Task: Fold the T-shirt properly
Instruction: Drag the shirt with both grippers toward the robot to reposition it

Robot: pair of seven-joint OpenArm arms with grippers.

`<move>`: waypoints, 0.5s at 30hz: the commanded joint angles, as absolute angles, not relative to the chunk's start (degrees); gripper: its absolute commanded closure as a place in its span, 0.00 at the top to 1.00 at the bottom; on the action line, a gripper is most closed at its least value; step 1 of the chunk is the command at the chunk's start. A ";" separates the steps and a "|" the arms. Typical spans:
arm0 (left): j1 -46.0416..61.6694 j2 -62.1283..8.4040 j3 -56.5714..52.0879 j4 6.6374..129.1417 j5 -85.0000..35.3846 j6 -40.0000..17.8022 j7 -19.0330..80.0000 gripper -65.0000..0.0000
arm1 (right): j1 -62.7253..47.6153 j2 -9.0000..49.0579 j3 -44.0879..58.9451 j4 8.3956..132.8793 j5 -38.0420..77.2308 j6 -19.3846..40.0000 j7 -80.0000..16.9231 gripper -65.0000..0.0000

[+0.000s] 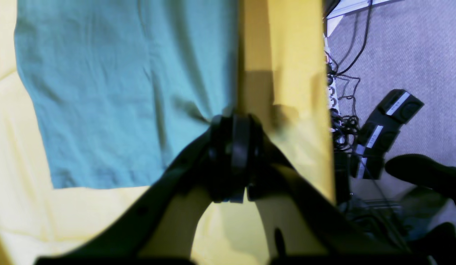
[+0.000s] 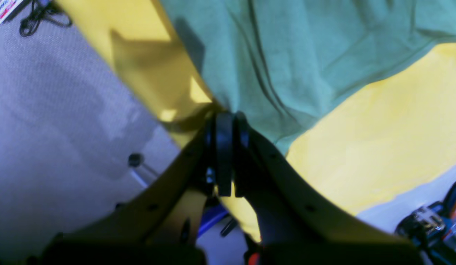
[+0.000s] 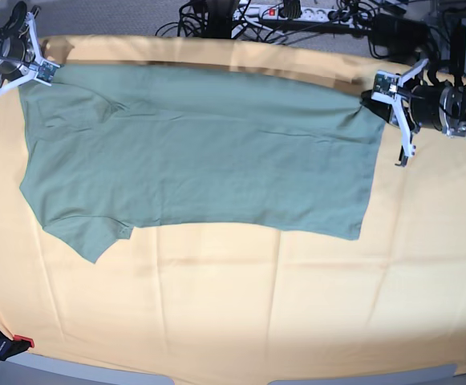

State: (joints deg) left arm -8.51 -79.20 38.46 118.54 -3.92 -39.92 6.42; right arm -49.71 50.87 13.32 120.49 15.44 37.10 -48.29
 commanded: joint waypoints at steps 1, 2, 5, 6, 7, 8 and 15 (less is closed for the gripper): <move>-8.12 -81.14 37.80 119.37 -4.73 -40.00 5.98 0.00 | -50.26 51.96 13.93 121.38 15.05 36.93 -49.69 0.00; -7.40 -81.38 37.80 119.63 -4.78 -40.00 6.02 0.00 | -50.85 51.96 13.93 121.47 15.05 36.88 -50.04 0.00; -6.46 -81.43 37.80 119.72 -4.62 -40.00 6.02 0.00 | -52.27 51.94 13.93 121.47 15.05 36.91 -50.22 0.00; -6.35 -81.45 37.80 119.77 -4.67 -40.00 6.00 0.00 | -52.71 51.96 13.93 121.47 15.05 36.91 -50.22 0.00; -6.31 -81.47 37.80 119.79 -4.91 -40.00 6.02 0.00 | -52.88 51.94 13.93 121.47 15.05 36.93 -50.24 0.00; -6.17 -81.56 37.80 119.79 -5.61 -40.00 6.02 0.00 | -52.86 51.96 13.93 121.47 15.00 36.95 -50.26 0.00; -5.58 -82.08 37.80 119.90 -10.07 -40.00 6.02 0.00 | -52.84 51.96 13.93 121.47 15.03 36.95 -50.24 0.00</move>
